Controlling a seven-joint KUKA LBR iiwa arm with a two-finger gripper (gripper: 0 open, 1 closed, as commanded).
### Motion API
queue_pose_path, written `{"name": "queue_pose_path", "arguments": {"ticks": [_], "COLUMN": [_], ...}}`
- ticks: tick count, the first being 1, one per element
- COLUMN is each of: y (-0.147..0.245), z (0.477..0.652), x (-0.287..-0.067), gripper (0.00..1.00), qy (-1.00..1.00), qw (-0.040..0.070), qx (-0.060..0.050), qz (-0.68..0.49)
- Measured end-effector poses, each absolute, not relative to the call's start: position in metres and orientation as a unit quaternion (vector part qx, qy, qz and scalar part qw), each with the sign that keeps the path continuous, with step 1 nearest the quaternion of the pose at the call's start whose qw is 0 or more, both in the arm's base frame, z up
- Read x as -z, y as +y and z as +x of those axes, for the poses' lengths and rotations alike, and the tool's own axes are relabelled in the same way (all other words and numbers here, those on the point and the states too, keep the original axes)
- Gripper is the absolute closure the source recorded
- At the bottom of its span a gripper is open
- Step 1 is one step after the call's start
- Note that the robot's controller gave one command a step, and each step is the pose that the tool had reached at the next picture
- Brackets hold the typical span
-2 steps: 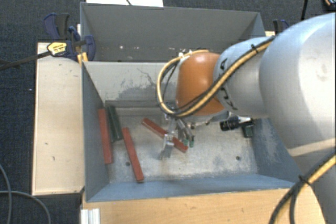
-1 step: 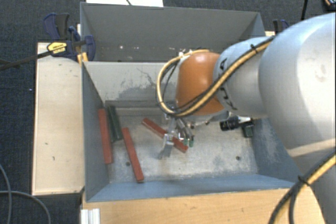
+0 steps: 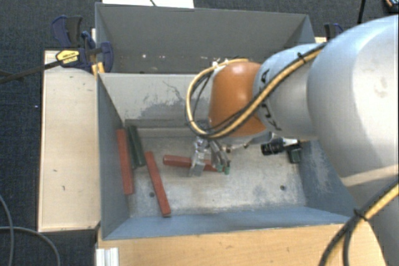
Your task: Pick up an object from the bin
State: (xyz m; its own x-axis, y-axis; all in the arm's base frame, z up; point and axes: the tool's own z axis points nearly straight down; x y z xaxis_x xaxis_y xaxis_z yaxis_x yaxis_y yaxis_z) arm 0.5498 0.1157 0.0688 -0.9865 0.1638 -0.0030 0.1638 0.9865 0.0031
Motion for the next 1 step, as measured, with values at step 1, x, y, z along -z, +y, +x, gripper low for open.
{"name": "queue_pose_path", "arguments": {"ticks": [1], "y": [0.1160], "z": [0.5510], "x": [-0.1036], "gripper": [1.00], "qy": [0.996], "qw": [0.003], "qx": [-0.002], "qz": [0.084]}}
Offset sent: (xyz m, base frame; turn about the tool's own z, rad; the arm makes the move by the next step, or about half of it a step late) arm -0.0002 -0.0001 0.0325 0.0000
